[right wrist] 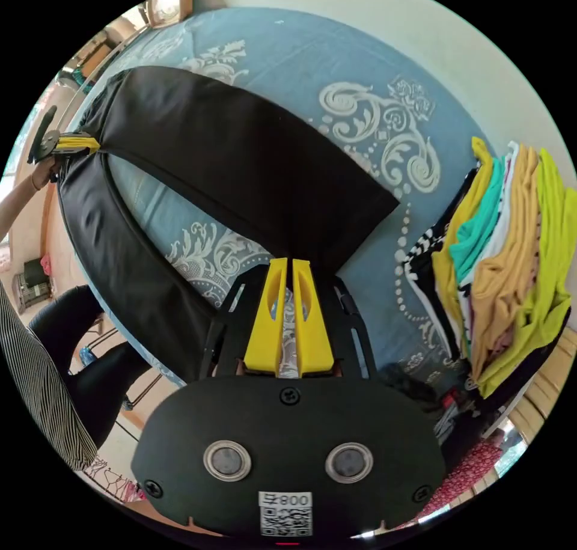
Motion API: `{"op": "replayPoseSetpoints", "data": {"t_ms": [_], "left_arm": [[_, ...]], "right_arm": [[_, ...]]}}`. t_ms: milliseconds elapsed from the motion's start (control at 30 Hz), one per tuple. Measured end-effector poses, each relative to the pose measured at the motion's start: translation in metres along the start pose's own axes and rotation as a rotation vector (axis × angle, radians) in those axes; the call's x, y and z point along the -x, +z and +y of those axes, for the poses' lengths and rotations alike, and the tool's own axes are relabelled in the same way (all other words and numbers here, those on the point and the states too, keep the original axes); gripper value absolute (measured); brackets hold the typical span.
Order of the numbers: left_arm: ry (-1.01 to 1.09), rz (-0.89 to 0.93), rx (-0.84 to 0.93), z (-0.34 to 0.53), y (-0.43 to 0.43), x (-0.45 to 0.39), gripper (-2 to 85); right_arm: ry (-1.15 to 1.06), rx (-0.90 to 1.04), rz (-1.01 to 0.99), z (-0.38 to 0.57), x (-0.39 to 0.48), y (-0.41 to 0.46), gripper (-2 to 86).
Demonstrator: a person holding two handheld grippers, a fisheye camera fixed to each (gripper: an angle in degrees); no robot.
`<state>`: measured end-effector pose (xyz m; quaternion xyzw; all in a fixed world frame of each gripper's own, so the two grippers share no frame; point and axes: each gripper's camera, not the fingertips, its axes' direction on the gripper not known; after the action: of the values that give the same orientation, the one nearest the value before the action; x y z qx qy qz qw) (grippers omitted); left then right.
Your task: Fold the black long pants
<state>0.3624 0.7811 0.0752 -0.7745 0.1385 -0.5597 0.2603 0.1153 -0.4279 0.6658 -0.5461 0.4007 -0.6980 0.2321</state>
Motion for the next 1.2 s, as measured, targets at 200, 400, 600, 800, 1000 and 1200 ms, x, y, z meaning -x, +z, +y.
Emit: {"op": "replayPoseSetpoints", "data": {"t_ms": [200,400,600,800,1000,1200], "left_arm": [[-0.002,-0.002,-0.004,0.027,0.041,-0.006,0.2],[-0.144,0.091,-0.137,0.085,0.041,0.001,0.4],[-0.356,0.067,-0.220,0.174,0.047,0.028,0.9],[-0.571,-0.053,-0.277,0.245,0.062,0.100,3.0],[-0.777,-0.041,-0.289,0.285,0.099,0.197,6.8],[-0.790,0.046,-0.302,0.302,0.144,0.225,6.6]], "right_arm": [[0.150,-0.001,-0.155,0.033,-0.037,0.051,4.1],[0.302,-0.048,-0.253,0.074,-0.084,0.045,6.1],[0.421,-0.219,-0.407,0.085,-0.082,0.025,4.3],[0.121,-0.325,-0.572,-0.047,0.027,0.007,6.5],[-0.219,-0.333,-0.496,-0.235,0.178,-0.006,7.0],[-0.390,-0.265,-0.319,-0.334,0.299,-0.003,7.9]]}}
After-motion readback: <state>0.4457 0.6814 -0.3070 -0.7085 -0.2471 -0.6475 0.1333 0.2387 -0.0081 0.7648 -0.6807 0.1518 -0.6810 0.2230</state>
